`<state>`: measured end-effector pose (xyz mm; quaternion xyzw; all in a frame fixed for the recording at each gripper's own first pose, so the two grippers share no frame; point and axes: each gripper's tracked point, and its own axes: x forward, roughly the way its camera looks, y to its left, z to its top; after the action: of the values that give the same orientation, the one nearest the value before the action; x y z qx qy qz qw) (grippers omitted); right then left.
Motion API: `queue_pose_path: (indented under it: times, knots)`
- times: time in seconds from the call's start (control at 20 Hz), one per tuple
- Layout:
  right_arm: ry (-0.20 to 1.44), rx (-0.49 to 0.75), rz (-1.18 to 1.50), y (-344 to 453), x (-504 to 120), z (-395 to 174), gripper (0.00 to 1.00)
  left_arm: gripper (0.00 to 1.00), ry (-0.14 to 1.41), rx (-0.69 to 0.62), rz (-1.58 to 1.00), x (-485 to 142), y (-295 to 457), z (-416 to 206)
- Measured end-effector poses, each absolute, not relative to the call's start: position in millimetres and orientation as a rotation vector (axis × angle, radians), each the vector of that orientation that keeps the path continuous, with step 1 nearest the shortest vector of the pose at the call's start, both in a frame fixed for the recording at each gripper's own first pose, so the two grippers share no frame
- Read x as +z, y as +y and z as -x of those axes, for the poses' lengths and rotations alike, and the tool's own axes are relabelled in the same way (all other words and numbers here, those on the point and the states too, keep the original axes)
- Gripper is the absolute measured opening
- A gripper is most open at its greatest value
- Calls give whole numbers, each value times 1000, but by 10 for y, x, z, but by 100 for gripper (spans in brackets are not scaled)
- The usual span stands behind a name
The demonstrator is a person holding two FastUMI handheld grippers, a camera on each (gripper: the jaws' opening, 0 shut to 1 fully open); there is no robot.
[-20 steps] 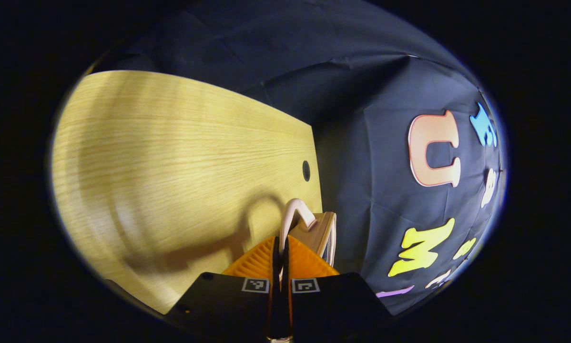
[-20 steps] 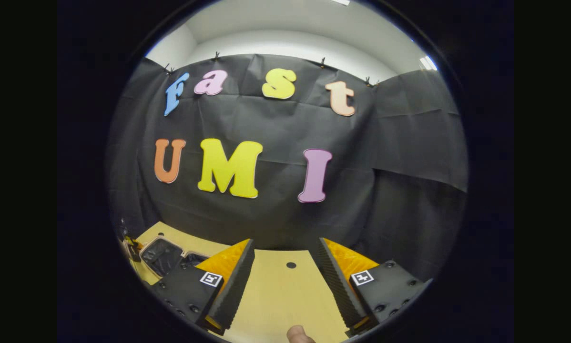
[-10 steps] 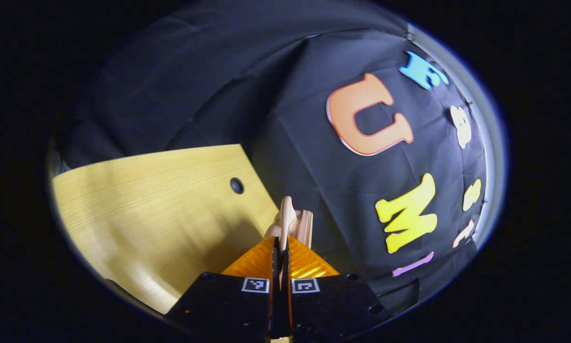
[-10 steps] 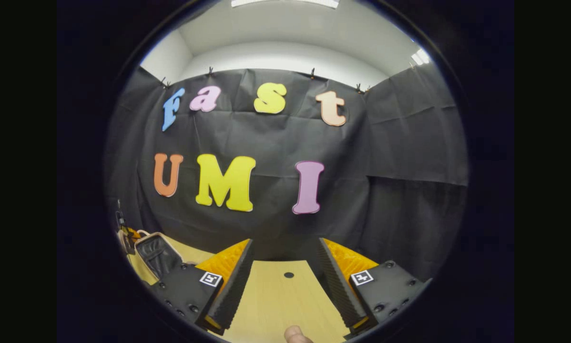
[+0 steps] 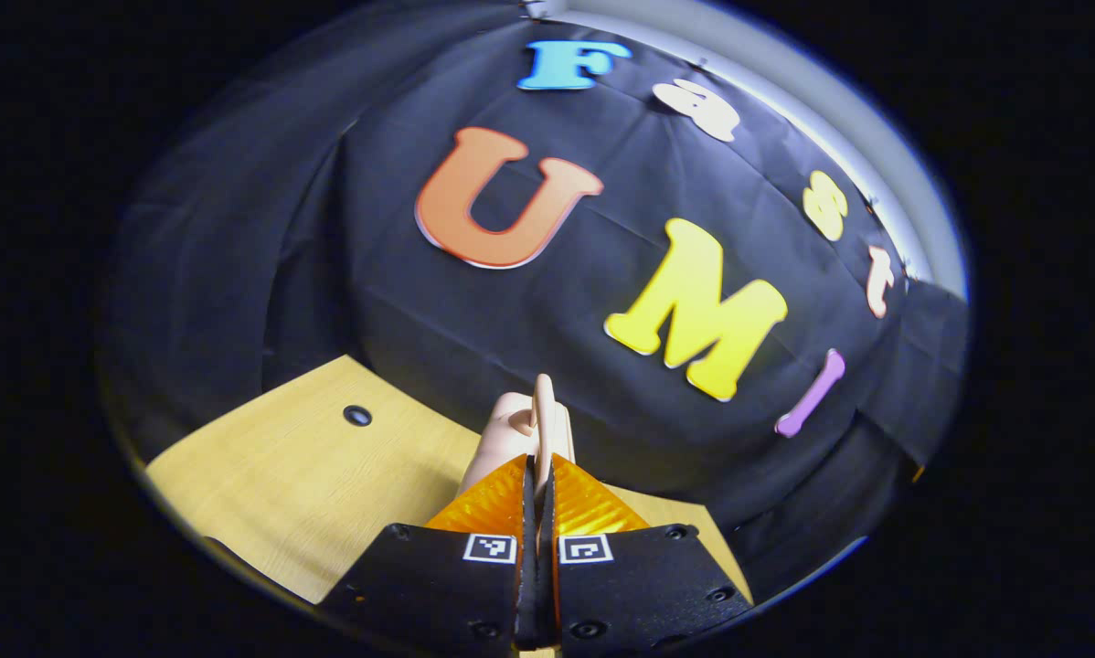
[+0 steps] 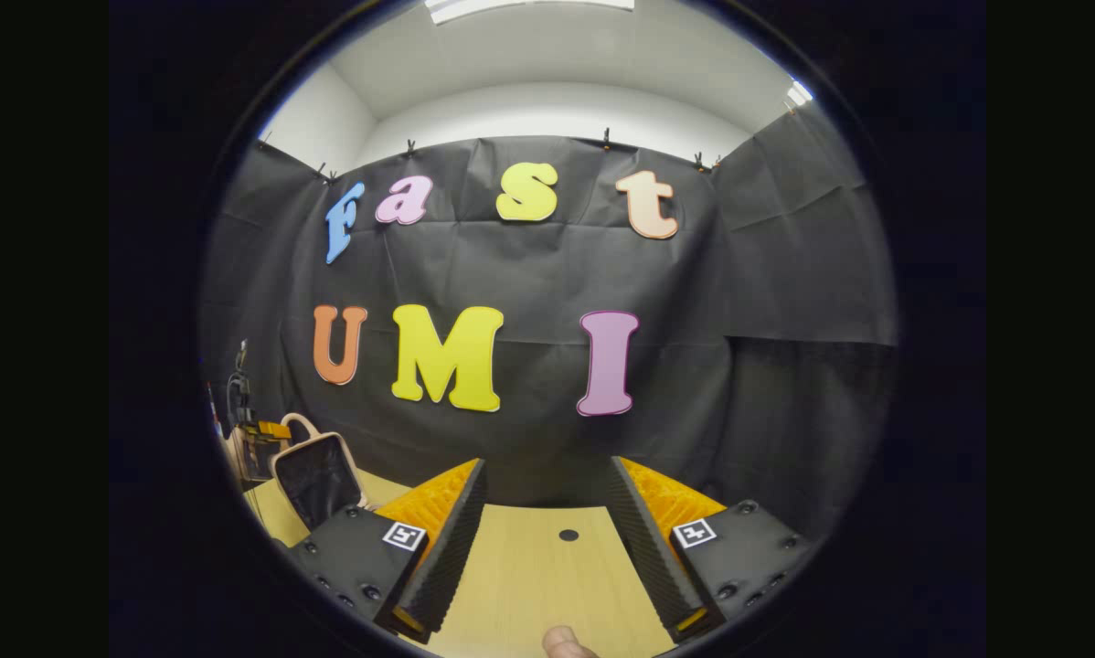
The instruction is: First open the suitcase, pack the skin care products into it, and then close the suitcase.
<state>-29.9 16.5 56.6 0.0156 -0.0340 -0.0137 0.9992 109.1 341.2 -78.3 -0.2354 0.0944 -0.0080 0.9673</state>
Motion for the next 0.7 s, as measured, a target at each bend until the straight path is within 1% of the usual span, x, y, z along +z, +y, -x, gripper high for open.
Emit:
queue_pose_path:
  times: [0.15, 0.35, 0.5, 0.7]
  knots:
    - [-54, -4, -16, 64, 463, 248, 80, 3, 207, -74, 380, -709, 2863, -1130]
    - [-36, 21, -5, -85, 366, 220, 80, 3, 255, -158, 244, -805, 2131, -1143]
    - [-26, 24, 0, -234, 306, 182, 80, 3, 321, -185, 157, -1026, 1664, -1192]
    - [1, 29, 9, -430, 168, 177, 80, 4, 397, -184, 44, -1352, 1161, -1224]
